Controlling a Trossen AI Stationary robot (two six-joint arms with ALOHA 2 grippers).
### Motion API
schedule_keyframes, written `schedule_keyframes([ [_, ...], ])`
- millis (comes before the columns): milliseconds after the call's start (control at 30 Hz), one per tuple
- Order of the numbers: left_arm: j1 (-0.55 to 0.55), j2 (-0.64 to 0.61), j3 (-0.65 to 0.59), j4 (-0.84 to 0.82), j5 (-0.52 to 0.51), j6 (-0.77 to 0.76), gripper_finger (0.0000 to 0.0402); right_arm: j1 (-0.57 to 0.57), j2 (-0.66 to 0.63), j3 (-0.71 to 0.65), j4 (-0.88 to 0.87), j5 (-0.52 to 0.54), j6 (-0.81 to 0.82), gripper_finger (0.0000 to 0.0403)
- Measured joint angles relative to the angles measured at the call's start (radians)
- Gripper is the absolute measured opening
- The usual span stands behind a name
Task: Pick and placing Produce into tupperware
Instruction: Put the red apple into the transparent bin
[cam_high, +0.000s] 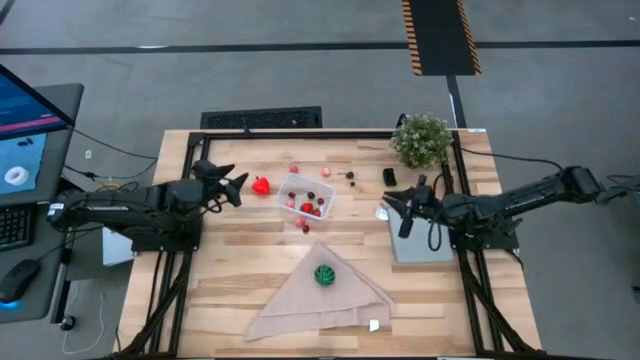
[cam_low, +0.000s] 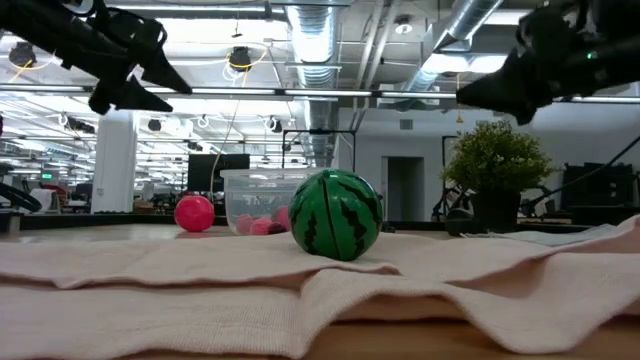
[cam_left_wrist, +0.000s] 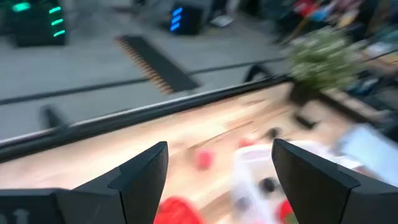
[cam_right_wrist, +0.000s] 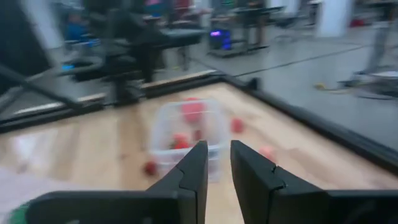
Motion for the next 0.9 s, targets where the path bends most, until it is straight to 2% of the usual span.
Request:
schedule_keyframes([
  [133,0.063,0.096,0.108,-0.206,-0.005,-0.100,0.0278,-0.011,-0.028,-0.004,-0.066,0.073,-0.024,0.0092],
  [500,0.208,0.441,0.355,-0.450,0.178,-0.183,0.0278,-0.015,-0.021,-0.004,-0.100,0.074,-0.025,0.0092],
  [567,0.210,0.488,0.378,-0.449,0.215,-0.198,0.0278,-0.015,-0.021,-0.004,-0.100,0.074,-0.025,0.0092],
  [733,0.208,0.568,0.404,-0.427,0.480,-0.224,0.0279,-0.015,-0.021,-0.004,-0.100,0.074,-0.025,0.0092],
  [800,0.208,0.589,0.404,-0.398,0.521,-0.251,0.0278,-0.015,-0.021,-0.004,-0.100,0.074,-0.025,0.0092],
  [900,0.200,0.611,0.404,-0.354,0.523,-0.296,0.0278,-0.015,-0.021,-0.004,-0.100,0.074,-0.025,0.0092],
])
